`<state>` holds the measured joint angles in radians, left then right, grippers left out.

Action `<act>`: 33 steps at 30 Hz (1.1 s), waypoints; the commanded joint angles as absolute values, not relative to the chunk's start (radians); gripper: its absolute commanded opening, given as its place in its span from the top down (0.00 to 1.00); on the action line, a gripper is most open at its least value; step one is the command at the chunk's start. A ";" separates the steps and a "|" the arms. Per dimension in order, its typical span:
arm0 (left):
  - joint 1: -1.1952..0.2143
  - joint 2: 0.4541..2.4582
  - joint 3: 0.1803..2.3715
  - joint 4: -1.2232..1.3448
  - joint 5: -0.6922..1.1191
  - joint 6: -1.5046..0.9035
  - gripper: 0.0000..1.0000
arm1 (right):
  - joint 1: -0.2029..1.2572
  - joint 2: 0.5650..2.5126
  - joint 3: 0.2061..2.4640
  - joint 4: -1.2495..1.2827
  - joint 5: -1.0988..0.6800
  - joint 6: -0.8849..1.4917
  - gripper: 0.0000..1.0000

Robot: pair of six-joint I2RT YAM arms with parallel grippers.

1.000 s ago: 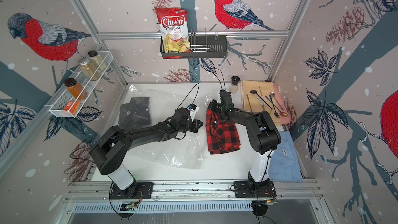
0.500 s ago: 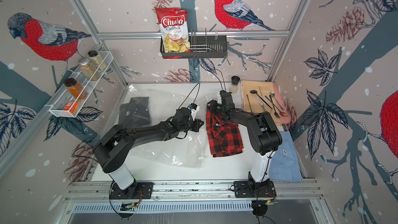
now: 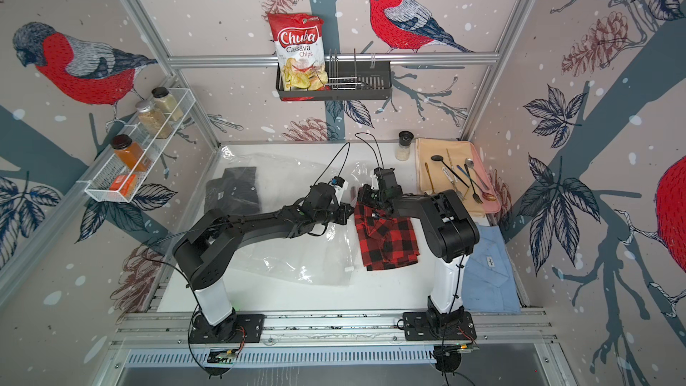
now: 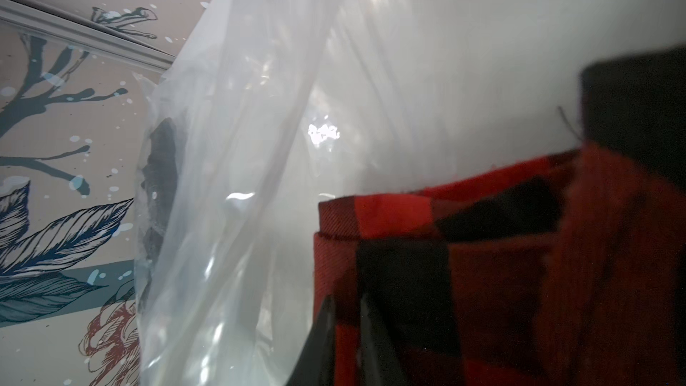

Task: Place the folded shirt into the vacuum bag
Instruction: Place the shirt in the vacuum bag.

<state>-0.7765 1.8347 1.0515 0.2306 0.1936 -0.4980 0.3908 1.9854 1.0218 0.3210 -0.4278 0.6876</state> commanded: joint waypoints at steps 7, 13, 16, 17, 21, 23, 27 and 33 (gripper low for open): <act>-0.778 1.896 1.090 0.264 0.204 -0.488 1.00 | 0.356 1.933 1.043 0.288 -0.414 0.665 0.68; -0.776 1.921 1.110 0.258 0.210 -0.483 1.00 | 0.359 1.700 0.891 0.166 -0.307 0.588 0.49; -0.773 1.931 1.111 0.261 0.209 -0.485 1.00 | 0.378 1.585 0.784 0.103 -0.259 0.562 0.48; -0.772 1.934 1.112 0.263 0.213 -0.485 1.00 | 0.392 1.549 0.752 0.079 -0.240 0.554 0.48; -0.767 1.940 1.116 0.264 0.219 -0.484 1.00 | 0.497 1.429 0.675 -0.042 -0.120 0.539 0.48; -0.764 1.938 1.115 0.263 0.222 -0.481 1.00 | 0.564 1.373 0.659 -0.117 -0.029 0.550 0.47; -0.761 1.927 1.106 0.262 0.228 -0.481 1.00 | 0.669 1.306 0.656 -0.231 0.085 0.580 0.47; -0.759 1.914 1.092 0.270 0.237 -0.485 1.00 | 0.794 1.330 0.675 -0.326 0.158 0.620 0.47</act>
